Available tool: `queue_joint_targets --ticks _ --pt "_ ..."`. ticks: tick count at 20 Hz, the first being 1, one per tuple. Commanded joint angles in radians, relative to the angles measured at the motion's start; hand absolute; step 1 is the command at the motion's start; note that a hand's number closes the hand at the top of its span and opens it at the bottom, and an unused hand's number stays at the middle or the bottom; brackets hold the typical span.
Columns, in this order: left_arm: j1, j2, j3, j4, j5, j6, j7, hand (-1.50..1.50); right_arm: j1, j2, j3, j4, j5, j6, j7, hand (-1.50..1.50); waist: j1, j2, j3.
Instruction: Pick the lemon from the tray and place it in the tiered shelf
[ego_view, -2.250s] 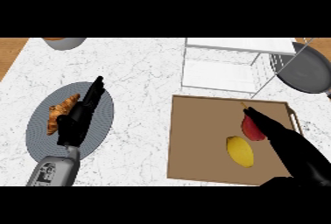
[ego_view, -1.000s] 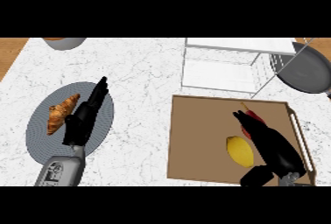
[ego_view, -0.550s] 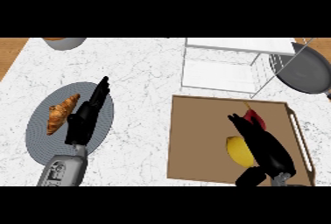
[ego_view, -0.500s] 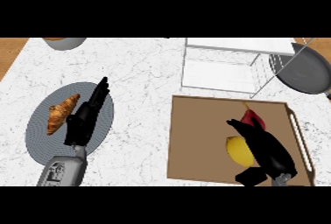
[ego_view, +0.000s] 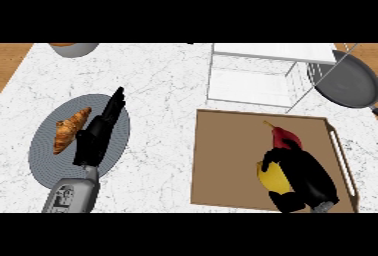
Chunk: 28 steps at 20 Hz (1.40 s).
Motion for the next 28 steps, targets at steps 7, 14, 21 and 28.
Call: queue_joint_targets --ticks 7,14,21,28 --pt "-0.011 -0.008 -0.025 0.031 -0.003 -0.025 -0.041 0.0 -0.231 0.224 0.359 0.158 0.039 -0.262 0.694 1.5 0.061 0.022 0.007" --pt "-0.022 -0.006 -0.024 0.008 0.006 -0.035 -0.01 0.0 -0.468 0.226 0.538 0.197 -0.084 -0.624 0.947 1.5 0.071 0.014 0.009" --pt "-0.017 0.001 -0.015 0.046 -0.013 -0.018 -0.042 0.0 -0.674 0.226 0.584 0.157 -0.011 -0.825 1.069 1.5 0.046 0.007 0.007" --pt "0.02 -0.004 -0.017 0.024 0.003 -0.031 -0.031 0.0 -0.843 0.226 0.518 0.126 0.119 -0.711 1.245 1.5 0.029 -0.006 0.005"
